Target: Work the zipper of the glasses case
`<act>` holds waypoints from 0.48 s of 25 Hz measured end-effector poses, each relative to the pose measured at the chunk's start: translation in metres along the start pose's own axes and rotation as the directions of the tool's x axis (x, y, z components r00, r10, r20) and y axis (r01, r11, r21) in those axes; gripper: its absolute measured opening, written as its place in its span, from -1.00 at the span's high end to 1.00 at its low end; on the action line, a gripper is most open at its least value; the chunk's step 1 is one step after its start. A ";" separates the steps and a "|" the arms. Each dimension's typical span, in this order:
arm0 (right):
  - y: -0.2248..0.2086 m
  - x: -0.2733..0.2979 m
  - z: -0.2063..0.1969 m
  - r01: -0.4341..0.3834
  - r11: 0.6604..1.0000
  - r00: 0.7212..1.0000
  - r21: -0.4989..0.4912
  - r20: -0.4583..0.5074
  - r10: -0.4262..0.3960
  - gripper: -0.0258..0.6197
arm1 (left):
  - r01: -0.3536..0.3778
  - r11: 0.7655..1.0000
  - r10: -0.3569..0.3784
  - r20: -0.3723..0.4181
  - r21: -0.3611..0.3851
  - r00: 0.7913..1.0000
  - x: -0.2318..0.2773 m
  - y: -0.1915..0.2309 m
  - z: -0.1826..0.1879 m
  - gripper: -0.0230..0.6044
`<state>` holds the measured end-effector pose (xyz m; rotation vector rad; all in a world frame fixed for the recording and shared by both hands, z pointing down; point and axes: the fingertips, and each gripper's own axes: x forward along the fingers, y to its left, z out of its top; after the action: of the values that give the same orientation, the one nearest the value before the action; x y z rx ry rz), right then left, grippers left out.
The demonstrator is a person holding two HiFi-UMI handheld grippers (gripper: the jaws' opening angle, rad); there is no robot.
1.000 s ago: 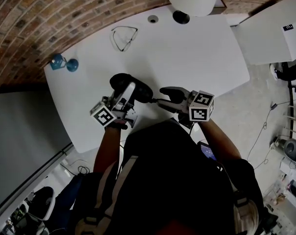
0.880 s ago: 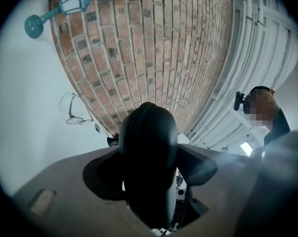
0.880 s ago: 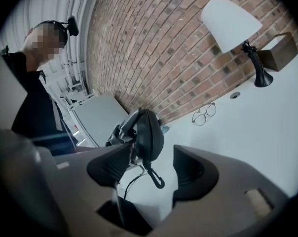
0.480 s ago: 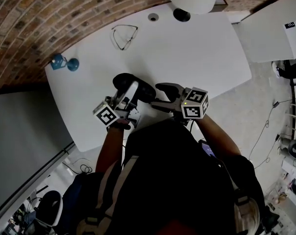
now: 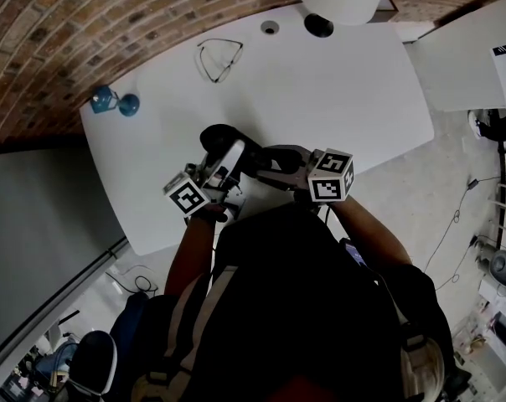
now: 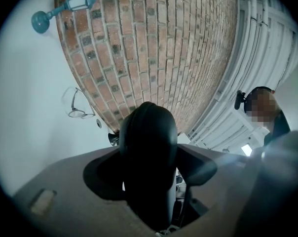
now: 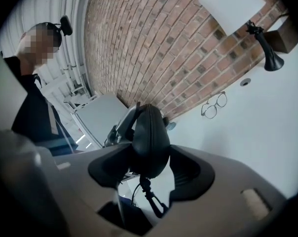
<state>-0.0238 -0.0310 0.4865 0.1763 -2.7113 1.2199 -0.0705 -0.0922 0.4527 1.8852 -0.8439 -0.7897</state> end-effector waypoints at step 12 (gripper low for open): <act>0.005 -0.010 0.013 -0.109 0.973 0.990 0.203 0.112 0.087 0.21 | 0.027 0.997 -0.024 -0.045 0.073 0.999 0.002 -0.008 -0.003 -0.22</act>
<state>-0.0166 -0.0376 0.4726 0.1348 -2.7017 1.5666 -0.0648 -0.0898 0.4463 1.9746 -0.8326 -0.7387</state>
